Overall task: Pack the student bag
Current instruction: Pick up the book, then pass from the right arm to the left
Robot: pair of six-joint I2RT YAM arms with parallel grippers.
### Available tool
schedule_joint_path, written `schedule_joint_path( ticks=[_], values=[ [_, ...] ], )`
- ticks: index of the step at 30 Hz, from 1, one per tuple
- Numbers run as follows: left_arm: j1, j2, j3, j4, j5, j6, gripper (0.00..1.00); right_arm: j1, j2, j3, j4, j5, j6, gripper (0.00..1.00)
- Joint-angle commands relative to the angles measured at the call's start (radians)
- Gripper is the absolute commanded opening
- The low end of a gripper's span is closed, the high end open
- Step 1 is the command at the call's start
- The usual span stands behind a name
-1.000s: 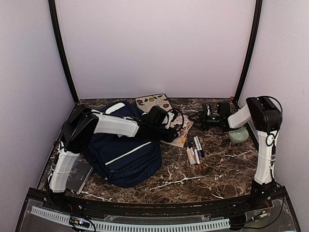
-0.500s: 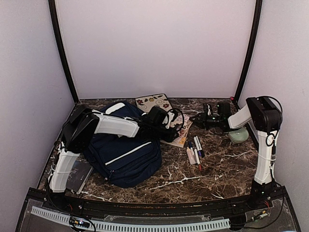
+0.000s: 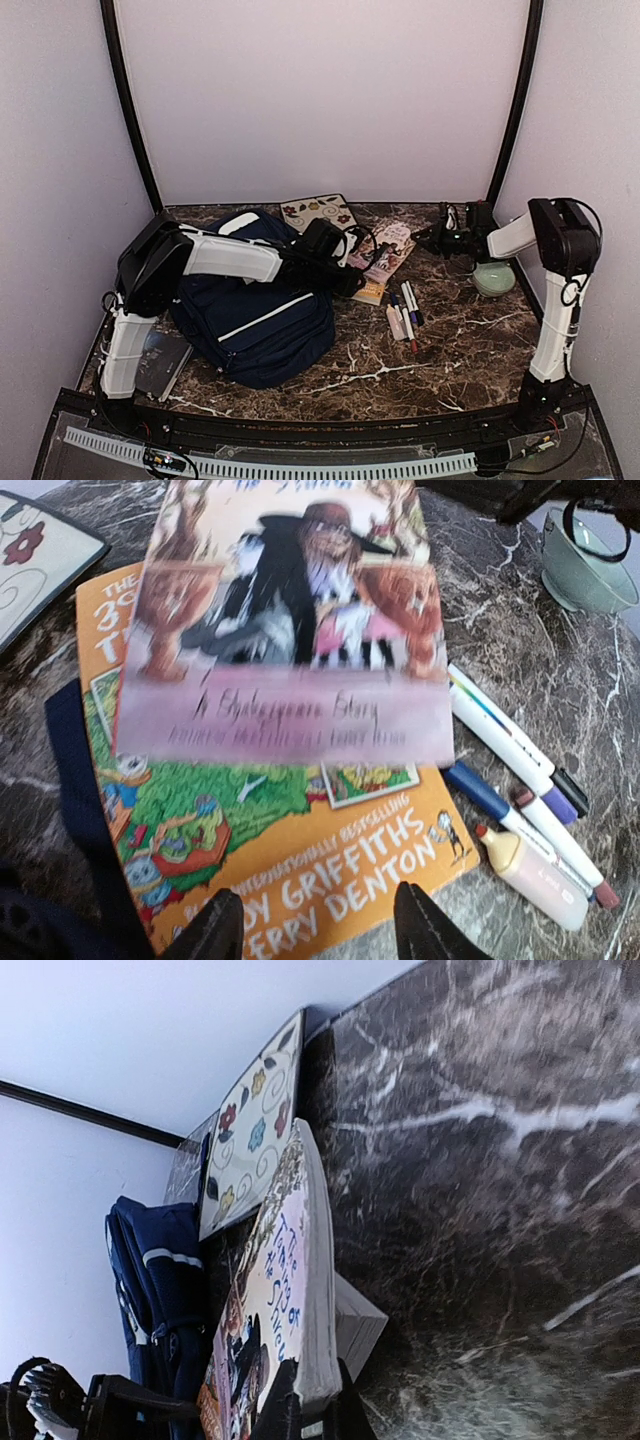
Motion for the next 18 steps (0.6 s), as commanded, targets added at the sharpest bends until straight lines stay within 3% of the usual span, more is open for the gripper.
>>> schedule_joint_path(
  ticks=[1,4,9,13,18],
  values=[
    [-0.004,-0.199,-0.076,-0.080,-0.054,0.024,0.55,-0.032,-0.129,0.013,-0.017,0.053,-0.145,0.00],
    [-0.004,-0.302,-0.165,-0.069,-0.076,0.060,0.58,-0.032,-0.211,-0.013,-0.023,0.019,-0.209,0.00],
    [0.024,-0.449,-0.355,0.037,-0.093,0.141,0.80,-0.025,-0.413,-0.113,-0.035,-0.047,-0.345,0.00],
    [0.050,-0.515,-0.439,0.122,0.009,0.154,0.81,0.005,-0.538,-0.099,-0.243,-0.160,-0.525,0.00],
    [0.051,-0.624,-0.612,0.356,0.109,0.164,0.81,0.090,-0.678,-0.077,-0.551,-0.190,-0.761,0.00]
  ],
)
